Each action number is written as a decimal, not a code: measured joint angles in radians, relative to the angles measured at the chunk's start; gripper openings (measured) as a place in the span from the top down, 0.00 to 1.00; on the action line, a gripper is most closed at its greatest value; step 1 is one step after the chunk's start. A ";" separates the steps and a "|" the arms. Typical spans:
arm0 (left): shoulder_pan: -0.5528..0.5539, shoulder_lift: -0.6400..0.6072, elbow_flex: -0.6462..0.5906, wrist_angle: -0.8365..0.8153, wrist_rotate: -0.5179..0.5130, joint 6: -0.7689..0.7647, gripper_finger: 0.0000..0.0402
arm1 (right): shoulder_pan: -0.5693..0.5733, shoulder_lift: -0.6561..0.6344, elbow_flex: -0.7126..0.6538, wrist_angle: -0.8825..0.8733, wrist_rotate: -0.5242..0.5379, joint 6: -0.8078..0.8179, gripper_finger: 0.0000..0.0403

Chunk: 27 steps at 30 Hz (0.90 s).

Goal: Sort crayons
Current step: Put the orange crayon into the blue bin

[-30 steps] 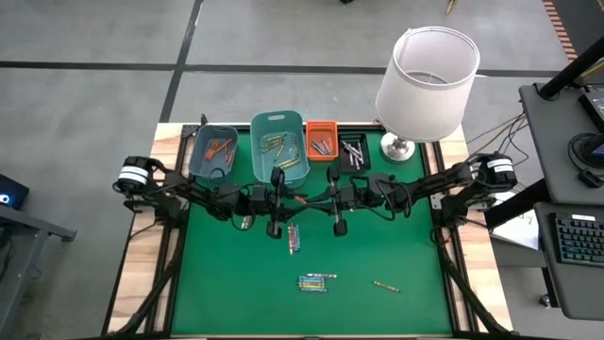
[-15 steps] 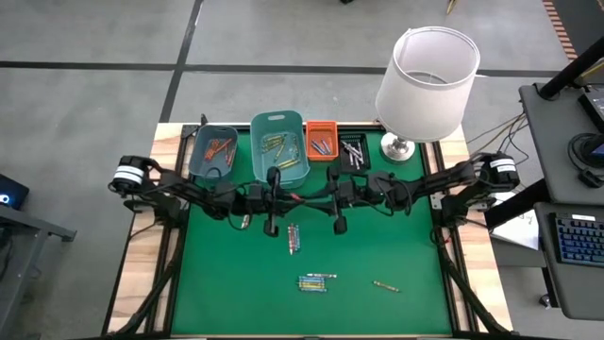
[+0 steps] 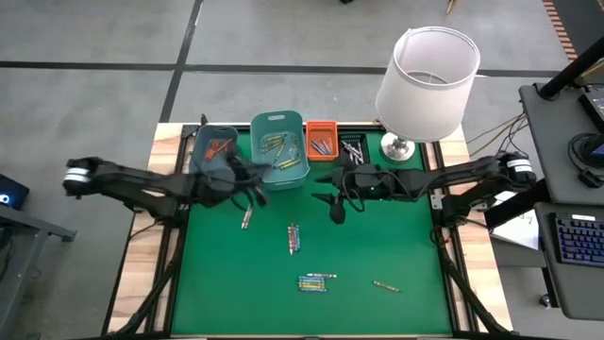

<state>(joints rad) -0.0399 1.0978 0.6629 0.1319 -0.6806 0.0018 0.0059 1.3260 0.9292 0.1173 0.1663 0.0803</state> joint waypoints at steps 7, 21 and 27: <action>0.067 -0.172 0.226 -0.885 -0.432 -0.300 0.99 | 0.000 -0.017 0.052 -0.098 0.018 0.035 0.50; 0.568 -0.128 0.310 -1.100 0.094 -0.338 0.99 | 0.000 -0.015 0.042 -0.099 0.019 0.059 0.50; 0.794 0.019 0.310 -1.093 0.167 -0.240 0.99 | 0.000 -0.015 0.042 -0.099 0.019 0.059 0.50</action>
<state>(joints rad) 0.7536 1.1173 0.9730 -0.9615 -0.5140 -0.2386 0.0063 1.3109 0.9714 0.0185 0.1848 0.1394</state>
